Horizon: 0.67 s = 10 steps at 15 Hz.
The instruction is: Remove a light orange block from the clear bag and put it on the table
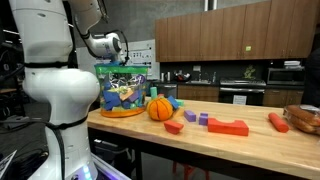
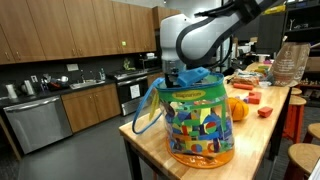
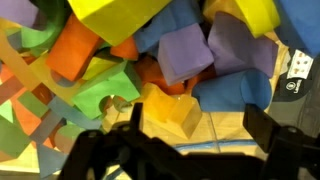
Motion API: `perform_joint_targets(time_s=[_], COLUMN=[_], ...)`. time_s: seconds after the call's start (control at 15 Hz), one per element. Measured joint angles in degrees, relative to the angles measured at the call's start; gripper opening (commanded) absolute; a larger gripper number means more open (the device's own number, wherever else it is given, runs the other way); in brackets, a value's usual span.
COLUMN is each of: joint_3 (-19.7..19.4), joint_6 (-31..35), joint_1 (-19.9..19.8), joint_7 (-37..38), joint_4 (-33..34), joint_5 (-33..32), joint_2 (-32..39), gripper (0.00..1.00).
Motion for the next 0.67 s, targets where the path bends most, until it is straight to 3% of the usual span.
perform_joint_targets(time_s=[0.67], joint_3=[-0.19], joint_6=[3.71], joint_1=[0.03], joint_7=[0.4], joint_4=[3.0], joint_5=[-0.36], joint_2=[4.16], gripper=[1.0])
